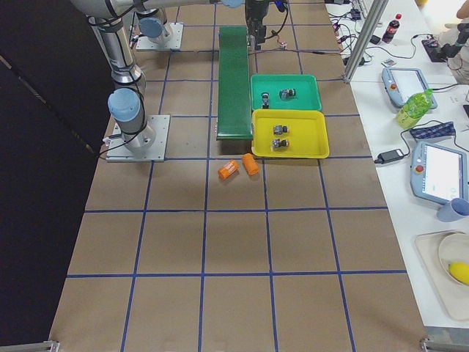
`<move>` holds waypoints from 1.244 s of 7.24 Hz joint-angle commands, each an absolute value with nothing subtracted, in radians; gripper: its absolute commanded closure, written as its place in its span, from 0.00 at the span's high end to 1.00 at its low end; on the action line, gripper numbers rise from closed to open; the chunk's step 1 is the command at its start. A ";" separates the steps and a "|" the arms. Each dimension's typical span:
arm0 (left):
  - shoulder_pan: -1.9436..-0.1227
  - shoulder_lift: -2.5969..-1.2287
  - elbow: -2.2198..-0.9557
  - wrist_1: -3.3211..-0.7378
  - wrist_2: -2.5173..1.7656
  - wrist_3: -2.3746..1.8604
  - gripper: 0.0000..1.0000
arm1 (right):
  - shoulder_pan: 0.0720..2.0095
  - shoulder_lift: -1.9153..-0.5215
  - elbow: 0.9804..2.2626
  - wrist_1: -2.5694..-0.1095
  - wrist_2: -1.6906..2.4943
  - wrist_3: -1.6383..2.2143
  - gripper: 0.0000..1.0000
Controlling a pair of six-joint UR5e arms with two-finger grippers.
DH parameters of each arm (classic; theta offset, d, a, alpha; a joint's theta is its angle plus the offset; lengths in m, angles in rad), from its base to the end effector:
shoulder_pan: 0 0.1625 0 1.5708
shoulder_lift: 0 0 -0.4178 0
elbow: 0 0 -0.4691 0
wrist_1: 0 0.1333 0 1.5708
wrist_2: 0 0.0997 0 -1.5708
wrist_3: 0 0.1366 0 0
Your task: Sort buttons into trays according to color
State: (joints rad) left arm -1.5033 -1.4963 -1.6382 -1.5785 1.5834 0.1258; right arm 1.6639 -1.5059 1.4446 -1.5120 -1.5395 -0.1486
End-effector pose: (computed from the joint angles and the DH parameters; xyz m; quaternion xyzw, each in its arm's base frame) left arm -0.0950 -0.5453 0.4458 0.0291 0.9996 0.0009 0.0062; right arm 0.1923 -0.5800 0.4719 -0.1206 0.9926 -0.0017 0.0156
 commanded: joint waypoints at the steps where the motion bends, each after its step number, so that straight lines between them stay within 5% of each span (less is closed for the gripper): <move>1: -1.503 -1.496 -1.638 -1.578 1.585 0.126 1.00 | 1.664 -1.508 1.451 -1.534 -1.548 -0.096 1.00; 9: -1.503 -1.496 -1.638 -1.578 1.585 0.126 1.00 | 1.660 -1.520 1.457 -1.531 -1.565 0.061 1.00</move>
State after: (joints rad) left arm -1.5033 -1.4957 -1.6383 -1.5790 1.5846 0.1258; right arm 1.6611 -1.5194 1.4572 -1.5309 -1.5643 0.0625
